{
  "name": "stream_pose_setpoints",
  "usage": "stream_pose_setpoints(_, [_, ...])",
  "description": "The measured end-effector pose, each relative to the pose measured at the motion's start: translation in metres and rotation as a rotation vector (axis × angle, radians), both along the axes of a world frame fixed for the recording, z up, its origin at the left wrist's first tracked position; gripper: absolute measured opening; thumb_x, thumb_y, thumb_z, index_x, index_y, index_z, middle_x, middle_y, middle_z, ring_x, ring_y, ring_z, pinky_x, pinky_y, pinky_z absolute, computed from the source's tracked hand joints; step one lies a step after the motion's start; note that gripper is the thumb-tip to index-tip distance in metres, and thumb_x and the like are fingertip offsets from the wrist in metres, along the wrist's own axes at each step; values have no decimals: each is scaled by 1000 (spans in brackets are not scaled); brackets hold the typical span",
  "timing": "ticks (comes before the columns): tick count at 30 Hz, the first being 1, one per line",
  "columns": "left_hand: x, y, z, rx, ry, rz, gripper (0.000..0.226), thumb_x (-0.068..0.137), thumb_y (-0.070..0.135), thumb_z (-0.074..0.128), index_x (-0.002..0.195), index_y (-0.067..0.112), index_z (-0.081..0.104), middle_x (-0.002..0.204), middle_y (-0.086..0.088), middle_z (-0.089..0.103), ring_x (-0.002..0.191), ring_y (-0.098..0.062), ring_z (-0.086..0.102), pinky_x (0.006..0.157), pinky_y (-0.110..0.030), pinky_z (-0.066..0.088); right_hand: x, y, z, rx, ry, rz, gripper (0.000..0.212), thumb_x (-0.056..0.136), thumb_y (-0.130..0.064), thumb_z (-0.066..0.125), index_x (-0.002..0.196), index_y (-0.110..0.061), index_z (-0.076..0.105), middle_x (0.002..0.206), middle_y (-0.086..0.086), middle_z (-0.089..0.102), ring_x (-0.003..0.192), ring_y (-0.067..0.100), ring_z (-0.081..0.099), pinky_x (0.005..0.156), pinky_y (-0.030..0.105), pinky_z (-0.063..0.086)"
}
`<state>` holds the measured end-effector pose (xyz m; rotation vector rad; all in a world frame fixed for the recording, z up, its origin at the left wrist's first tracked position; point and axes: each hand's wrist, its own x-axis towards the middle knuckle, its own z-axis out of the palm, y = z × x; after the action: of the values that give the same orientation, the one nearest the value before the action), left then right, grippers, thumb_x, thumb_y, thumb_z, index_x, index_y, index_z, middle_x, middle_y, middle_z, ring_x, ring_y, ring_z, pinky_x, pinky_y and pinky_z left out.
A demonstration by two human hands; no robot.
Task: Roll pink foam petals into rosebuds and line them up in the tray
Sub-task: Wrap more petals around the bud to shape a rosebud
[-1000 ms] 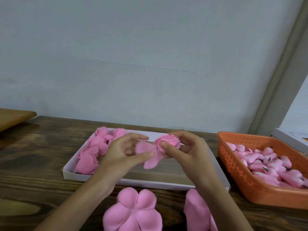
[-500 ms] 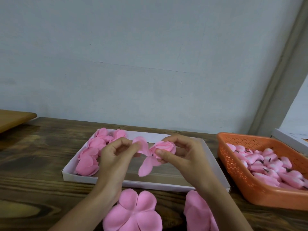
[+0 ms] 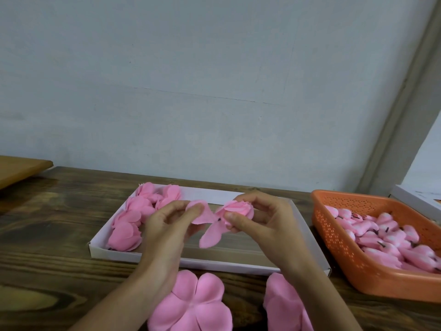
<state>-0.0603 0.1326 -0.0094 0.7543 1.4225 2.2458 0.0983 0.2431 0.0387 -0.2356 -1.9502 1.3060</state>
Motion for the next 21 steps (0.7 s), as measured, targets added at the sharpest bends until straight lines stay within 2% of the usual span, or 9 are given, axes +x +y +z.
stream_pose_setpoints(2, [3,0,-1,1,-33,11,7,86,15,79,92,13,80,96,-14,77,101,-38,73,96,-55,58,0,-2,-1,18,-18,27,16,85,-7,83,99,-8,77,94,5,79,86,22,78,74,28,62])
stream_pose_setpoints(4, [8,-2,2,7,16,44,14,81,25,81,89,15,79,92,-12,77,99,-37,73,92,-53,59,0,-5,-2,54,-52,29,15,84,-9,84,97,-13,77,93,4,79,86,21,78,76,35,64])
stream_pose_setpoints(6, [15,-5,6,-4,152,87,23,74,40,81,88,22,80,87,-5,78,90,-26,74,82,-44,61,-2,-8,-2,123,-97,-17,16,83,-12,86,97,-15,76,92,2,79,85,19,78,78,45,64])
stream_pose_setpoints(8, [22,-8,11,14,292,111,18,77,42,84,87,27,80,84,-2,78,81,-19,74,71,-30,61,-3,-10,-2,173,-121,-47,17,83,-13,86,96,-15,77,90,0,78,84,18,77,78,47,64])
stream_pose_setpoints(9, [24,-9,13,37,340,110,17,79,41,83,88,27,81,83,-3,78,80,-21,75,70,-29,60,-4,-12,-1,185,-120,-52,17,83,-13,86,97,-16,77,90,-1,78,84,18,77,78,47,63])
stream_pose_setpoints(12, [25,-11,15,85,446,119,19,82,39,76,90,23,81,86,-5,78,83,-28,74,74,-33,61,-4,-16,1,196,-99,-81,16,83,-13,84,96,-17,77,88,-2,78,82,19,77,75,48,63])
stream_pose_setpoints(15, [25,-12,18,97,507,135,24,85,39,72,91,17,81,87,-3,77,85,-26,73,75,-29,59,-4,-18,2,214,-87,-128,17,82,-17,83,95,-24,75,86,-3,77,77,22,76,73,52,62])
stream_pose_setpoints(19, [26,-15,21,127,501,32,36,95,37,57,94,8,78,91,-8,77,89,-24,72,76,-25,57,-4,-18,4,172,-93,-160,34,81,-12,84,104,-35,73,88,-5,77,77,20,77,71,50,63])
stream_pose_setpoints(21, [23,-17,23,140,509,-14,38,95,32,50,98,7,79,96,-8,78,94,-26,72,80,-27,57,-2,-17,6,174,-92,-150,31,82,-8,83,99,-33,75,91,-8,77,80,18,77,70,47,64])
